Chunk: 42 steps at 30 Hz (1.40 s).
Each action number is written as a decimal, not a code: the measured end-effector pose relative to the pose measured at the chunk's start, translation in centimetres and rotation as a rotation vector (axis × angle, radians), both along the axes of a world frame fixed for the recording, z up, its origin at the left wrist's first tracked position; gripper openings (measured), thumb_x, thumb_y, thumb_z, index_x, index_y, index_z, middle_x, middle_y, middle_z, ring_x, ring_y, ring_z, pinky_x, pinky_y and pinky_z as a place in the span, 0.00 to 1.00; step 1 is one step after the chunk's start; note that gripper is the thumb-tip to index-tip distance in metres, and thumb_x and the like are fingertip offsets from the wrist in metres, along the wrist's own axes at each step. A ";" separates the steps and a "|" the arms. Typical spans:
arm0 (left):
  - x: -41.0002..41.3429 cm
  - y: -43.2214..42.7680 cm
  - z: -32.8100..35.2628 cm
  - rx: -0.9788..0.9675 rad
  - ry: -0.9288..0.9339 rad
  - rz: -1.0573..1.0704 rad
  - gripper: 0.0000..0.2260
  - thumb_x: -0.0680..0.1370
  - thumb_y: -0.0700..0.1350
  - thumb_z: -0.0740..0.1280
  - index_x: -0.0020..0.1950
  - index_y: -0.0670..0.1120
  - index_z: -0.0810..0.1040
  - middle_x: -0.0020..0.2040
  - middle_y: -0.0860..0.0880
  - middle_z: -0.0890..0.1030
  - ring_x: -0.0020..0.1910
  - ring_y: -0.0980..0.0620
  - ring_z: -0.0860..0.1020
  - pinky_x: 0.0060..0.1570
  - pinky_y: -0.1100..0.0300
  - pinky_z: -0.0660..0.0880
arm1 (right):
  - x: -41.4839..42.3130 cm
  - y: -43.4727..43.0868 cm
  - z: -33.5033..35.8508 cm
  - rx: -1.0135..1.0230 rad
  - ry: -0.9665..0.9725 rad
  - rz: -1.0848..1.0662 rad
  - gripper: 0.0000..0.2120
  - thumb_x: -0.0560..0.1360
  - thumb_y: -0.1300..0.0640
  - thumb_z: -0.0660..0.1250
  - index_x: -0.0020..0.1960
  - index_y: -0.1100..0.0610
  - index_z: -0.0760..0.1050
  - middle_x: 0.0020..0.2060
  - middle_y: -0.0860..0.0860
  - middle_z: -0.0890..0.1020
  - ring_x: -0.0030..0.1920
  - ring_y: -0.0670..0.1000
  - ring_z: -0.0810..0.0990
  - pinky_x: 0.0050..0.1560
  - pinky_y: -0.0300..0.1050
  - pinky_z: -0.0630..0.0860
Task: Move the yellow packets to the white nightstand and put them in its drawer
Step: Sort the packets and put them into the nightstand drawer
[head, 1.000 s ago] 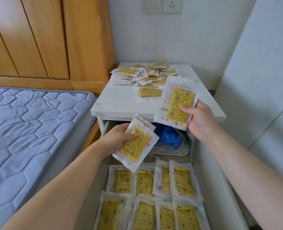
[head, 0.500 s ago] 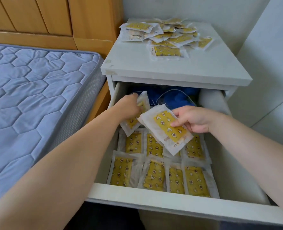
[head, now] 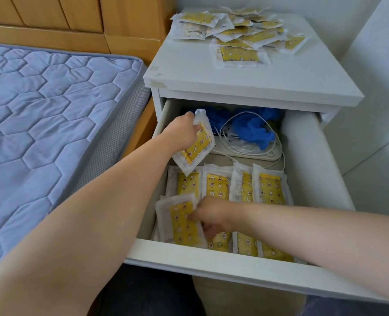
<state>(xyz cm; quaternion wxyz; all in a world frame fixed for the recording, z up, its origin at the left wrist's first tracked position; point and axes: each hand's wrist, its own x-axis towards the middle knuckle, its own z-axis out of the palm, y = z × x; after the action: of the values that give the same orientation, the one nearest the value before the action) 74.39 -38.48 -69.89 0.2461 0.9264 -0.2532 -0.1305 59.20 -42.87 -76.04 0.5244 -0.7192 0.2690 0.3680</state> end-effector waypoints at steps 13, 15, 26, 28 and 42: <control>0.1 0.1 0.5 -0.076 0.137 -0.019 0.16 0.83 0.49 0.57 0.69 0.43 0.68 0.51 0.48 0.74 0.43 0.55 0.74 0.35 0.64 0.69 | 3.3 -9.8 5.2 -0.702 -0.692 -0.042 0.11 0.79 0.53 0.61 0.42 0.58 0.76 0.35 0.50 0.77 0.34 0.47 0.75 0.39 0.42 0.70; -0.2 0.2 1.0 -0.114 0.209 -0.066 0.13 0.83 0.49 0.58 0.64 0.45 0.71 0.49 0.49 0.76 0.42 0.56 0.75 0.36 0.65 0.71 | 3.8 -11.7 4.9 -0.635 -0.774 -0.242 0.11 0.78 0.52 0.63 0.56 0.57 0.76 0.49 0.49 0.77 0.49 0.47 0.75 0.51 0.42 0.70; -1.6 -0.3 0.9 -0.263 0.523 -0.101 0.09 0.77 0.47 0.68 0.56 0.47 0.76 0.52 0.47 0.83 0.50 0.49 0.82 0.52 0.51 0.80 | 4.1 -13.5 5.0 0.103 -0.616 -0.497 0.04 0.75 0.68 0.65 0.45 0.61 0.76 0.43 0.56 0.83 0.44 0.54 0.83 0.43 0.48 0.81; -1.5 -0.1 0.7 -0.237 0.541 -0.110 0.09 0.76 0.44 0.70 0.56 0.47 0.78 0.53 0.48 0.83 0.50 0.50 0.83 0.53 0.50 0.79 | 4.1 -13.8 5.3 0.114 -0.580 -0.460 0.04 0.75 0.67 0.65 0.47 0.61 0.76 0.42 0.56 0.83 0.43 0.53 0.84 0.42 0.48 0.81; -1.5 0.6 -1.1 0.738 0.522 -0.680 0.22 0.75 0.41 0.71 0.67 0.50 0.72 0.55 0.56 0.78 0.57 0.53 0.77 0.50 0.59 0.76 | 3.2 -11.0 3.6 0.087 -0.058 -0.037 0.04 0.74 0.69 0.66 0.48 0.63 0.76 0.36 0.54 0.84 0.36 0.51 0.84 0.36 0.45 0.82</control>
<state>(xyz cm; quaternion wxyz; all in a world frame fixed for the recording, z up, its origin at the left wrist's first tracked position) 72.88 -37.92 -71.01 -0.0956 0.7542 -0.4058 -0.5073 62.41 -53.87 -72.40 0.5694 -0.7010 0.2508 0.3487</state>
